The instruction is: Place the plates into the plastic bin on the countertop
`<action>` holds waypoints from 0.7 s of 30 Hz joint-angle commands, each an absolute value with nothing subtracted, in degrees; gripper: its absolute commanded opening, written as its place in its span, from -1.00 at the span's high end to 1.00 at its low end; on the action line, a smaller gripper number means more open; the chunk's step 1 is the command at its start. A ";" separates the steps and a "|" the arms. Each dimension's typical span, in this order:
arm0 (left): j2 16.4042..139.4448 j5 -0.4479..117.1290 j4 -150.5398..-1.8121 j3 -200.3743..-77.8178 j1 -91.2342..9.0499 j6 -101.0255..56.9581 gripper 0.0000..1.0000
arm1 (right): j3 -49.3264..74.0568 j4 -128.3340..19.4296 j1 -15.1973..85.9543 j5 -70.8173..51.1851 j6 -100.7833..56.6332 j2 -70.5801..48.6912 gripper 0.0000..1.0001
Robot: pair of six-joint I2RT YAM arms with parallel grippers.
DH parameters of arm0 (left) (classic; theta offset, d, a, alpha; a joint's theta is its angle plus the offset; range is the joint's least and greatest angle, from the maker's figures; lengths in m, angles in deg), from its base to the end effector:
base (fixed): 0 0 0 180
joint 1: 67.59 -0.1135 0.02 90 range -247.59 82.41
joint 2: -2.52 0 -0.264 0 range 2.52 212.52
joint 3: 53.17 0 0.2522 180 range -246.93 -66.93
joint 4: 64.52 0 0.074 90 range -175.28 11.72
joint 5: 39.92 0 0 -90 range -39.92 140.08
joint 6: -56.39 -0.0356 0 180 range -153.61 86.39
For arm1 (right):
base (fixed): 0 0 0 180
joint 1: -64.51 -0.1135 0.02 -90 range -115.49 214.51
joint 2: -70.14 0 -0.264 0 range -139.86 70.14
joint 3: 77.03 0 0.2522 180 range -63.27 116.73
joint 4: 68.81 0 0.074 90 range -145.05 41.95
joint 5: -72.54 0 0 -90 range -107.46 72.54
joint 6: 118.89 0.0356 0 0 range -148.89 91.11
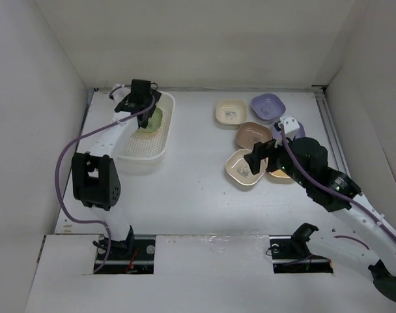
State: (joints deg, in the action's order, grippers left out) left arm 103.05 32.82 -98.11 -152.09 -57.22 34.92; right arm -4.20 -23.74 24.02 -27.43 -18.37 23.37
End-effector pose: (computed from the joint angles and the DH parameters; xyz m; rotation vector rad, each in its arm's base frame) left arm 0.4038 -0.0632 0.3037 -1.2117 1.8253 -0.4634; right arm 0.1324 0.1050 0.3811 -0.3806 1.8834 0.4379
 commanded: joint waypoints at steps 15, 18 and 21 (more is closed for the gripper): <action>114.40 39.62 -92.87 -154.31 -20.76 -1.53 -0.99 | 0.97 -17.61 28.21 -39.96 -13.16 32.08 -1.00; 114.40 38.99 -91.74 -148.00 -20.22 0.48 -0.96 | 1.77 -16.29 28.21 -39.96 -13.16 32.61 -1.00; 113.79 40.58 -87.69 -143.58 -19.69 0.49 -0.87 | 1.77 -16.29 28.21 -39.96 -13.16 33.13 -1.00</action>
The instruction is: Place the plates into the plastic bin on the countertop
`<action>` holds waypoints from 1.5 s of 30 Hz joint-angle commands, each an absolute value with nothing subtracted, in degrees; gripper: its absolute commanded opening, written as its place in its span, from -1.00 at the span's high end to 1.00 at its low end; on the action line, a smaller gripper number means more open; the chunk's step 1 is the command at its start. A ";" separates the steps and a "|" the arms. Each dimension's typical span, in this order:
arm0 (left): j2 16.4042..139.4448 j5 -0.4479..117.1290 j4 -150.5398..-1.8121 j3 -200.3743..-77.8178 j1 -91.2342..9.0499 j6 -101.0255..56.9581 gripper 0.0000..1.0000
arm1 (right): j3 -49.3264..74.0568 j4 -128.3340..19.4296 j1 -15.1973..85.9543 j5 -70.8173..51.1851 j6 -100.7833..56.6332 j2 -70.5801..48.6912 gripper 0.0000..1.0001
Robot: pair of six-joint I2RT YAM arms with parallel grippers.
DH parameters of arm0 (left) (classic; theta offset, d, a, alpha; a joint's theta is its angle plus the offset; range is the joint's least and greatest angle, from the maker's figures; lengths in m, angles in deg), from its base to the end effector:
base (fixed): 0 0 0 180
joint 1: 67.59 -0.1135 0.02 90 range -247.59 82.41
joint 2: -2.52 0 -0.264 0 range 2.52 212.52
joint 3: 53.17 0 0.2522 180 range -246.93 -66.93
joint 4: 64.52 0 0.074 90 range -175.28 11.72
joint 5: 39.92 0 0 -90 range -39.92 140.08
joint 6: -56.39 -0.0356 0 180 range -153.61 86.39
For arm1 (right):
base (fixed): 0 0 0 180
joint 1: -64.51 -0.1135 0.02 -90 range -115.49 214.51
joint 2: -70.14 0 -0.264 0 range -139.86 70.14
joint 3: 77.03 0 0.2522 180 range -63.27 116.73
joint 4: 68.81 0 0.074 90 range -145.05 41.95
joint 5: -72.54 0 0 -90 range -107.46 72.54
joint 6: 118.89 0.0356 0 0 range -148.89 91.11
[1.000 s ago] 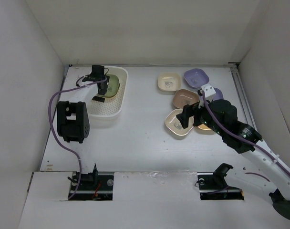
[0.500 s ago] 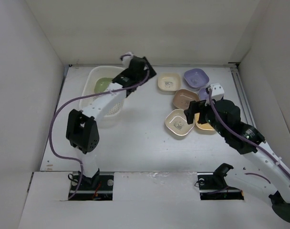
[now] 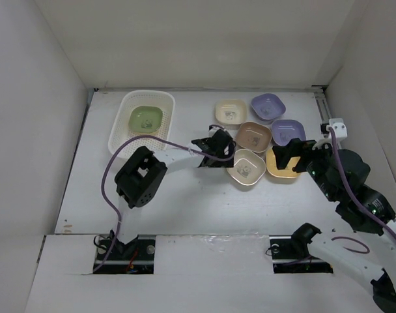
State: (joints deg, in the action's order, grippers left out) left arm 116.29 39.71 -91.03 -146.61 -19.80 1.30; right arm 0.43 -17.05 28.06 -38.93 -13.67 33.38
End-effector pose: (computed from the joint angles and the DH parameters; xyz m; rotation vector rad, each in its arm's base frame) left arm 0.2987 -0.3197 0.1880 0.1853 2.4161 -0.4678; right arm 0.0921 0.0518 0.4154 -0.0535 1.7609 0.3276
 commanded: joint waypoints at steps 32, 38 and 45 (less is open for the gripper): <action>96.29 37.93 -95.24 -150.48 -50.17 2.17 1.00 | -3.06 -27.27 28.73 -32.14 -15.35 24.96 -1.00; 107.71 51.38 -92.96 -156.66 -64.85 -2.41 1.00 | -4.20 -28.42 28.73 -30.03 -16.50 22.94 -1.00; 110.36 53.33 -91.90 -155.27 -72.43 -4.16 1.00 | -4.82 -29.55 29.26 -29.50 -17.64 22.94 -1.00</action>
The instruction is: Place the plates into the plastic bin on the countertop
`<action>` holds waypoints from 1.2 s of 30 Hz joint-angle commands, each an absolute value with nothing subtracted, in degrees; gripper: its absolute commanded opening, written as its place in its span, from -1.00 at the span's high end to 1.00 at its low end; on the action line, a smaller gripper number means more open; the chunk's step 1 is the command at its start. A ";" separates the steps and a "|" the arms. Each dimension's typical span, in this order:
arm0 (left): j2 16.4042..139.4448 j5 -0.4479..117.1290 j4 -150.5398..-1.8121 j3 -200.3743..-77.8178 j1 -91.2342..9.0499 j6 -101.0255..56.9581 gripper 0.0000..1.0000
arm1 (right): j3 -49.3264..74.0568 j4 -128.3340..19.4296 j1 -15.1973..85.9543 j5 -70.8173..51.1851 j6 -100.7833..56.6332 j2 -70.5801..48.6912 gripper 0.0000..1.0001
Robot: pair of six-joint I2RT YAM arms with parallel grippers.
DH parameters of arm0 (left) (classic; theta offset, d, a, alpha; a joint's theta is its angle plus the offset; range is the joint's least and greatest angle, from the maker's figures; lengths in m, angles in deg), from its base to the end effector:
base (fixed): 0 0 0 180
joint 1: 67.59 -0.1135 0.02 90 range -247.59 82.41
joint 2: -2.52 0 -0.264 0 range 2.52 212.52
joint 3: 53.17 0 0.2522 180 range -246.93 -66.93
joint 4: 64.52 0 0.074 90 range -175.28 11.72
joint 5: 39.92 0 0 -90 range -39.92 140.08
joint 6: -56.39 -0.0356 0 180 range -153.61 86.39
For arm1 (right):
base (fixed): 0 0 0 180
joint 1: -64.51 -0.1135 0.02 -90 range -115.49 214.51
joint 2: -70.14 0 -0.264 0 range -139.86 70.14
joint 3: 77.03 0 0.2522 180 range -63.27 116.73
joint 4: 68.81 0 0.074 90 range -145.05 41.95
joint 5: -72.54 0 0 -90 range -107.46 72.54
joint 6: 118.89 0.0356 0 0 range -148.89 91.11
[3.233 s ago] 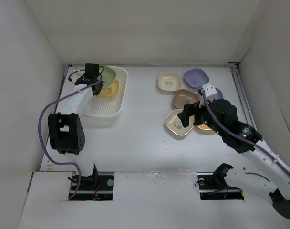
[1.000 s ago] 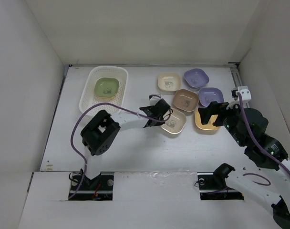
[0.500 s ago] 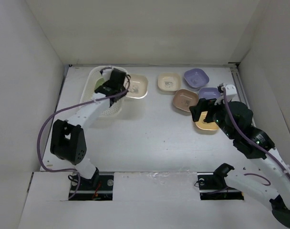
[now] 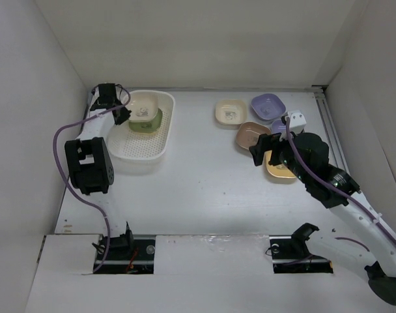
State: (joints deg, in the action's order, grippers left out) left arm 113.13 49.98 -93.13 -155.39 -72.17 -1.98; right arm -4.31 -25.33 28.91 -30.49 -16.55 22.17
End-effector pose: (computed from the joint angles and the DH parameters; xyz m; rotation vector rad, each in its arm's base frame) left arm 0.4485 0.0360 0.2578 -0.6936 2.1182 -0.2580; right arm 0.1471 0.0955 0.3803 -0.2305 1.8906 0.3547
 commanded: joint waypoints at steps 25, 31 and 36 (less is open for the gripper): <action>112.46 39.99 -97.09 -169.05 -34.83 -3.73 -0.99 | -2.27 -22.54 31.46 -42.05 -12.28 28.47 -1.00; 124.50 37.08 -99.71 -177.66 -24.71 0.13 -0.99 | 0.19 -18.58 31.99 -43.91 -12.28 29.71 -1.00; 129.07 38.13 -98.23 -179.08 -23.12 1.54 -0.94 | 0.19 -18.57 31.99 -42.07 -12.28 31.37 -1.00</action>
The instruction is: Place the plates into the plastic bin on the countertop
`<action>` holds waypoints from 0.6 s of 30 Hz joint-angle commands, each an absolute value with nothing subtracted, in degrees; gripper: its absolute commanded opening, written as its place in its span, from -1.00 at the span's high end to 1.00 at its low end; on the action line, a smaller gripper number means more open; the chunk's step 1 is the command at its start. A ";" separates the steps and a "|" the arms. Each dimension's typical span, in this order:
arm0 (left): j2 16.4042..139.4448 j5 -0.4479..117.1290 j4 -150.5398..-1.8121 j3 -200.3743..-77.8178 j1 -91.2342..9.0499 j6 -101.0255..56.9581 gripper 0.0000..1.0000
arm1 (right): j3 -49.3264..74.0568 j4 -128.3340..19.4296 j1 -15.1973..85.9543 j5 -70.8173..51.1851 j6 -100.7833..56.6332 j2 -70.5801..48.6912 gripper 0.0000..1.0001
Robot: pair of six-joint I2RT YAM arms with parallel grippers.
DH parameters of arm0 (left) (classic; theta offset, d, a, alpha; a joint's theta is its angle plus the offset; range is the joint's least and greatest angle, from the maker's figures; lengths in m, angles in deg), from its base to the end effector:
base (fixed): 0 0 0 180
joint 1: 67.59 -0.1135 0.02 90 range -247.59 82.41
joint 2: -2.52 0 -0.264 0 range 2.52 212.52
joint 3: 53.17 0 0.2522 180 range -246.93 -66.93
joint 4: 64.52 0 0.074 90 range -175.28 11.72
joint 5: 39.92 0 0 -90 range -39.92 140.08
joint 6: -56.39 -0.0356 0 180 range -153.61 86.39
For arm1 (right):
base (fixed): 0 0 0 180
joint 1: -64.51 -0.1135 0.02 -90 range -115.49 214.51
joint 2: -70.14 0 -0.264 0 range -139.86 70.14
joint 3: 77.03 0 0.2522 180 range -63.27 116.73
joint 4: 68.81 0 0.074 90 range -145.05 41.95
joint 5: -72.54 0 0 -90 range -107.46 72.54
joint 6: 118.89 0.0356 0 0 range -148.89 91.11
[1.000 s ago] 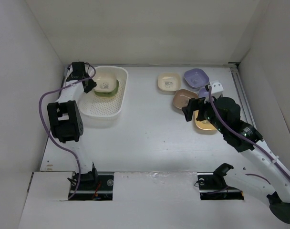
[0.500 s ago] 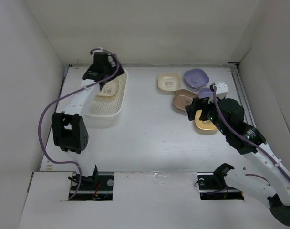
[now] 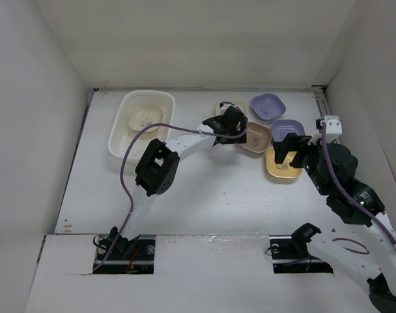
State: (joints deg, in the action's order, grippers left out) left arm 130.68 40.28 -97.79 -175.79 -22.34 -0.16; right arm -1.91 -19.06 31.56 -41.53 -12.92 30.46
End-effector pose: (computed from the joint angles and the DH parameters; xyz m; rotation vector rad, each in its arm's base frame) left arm 0.3698 -0.3644 0.2284 0.1420 2.2903 -0.5444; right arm 0.1132 0.0561 0.4020 0.0288 1.8040 0.2272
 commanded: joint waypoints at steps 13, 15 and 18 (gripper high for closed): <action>138.30 39.18 -96.56 -182.41 -23.12 3.65 -0.65 | -0.87 -20.16 31.99 -39.17 -13.33 31.38 -1.00; 139.01 39.18 -97.70 -183.21 -23.12 3.65 -0.40 | -0.87 -20.68 31.99 -39.17 -13.33 31.38 -1.00; 140.24 37.77 -99.81 -183.91 -23.12 4.27 -0.06 | -0.87 -20.68 31.99 -39.17 -13.33 31.38 -1.00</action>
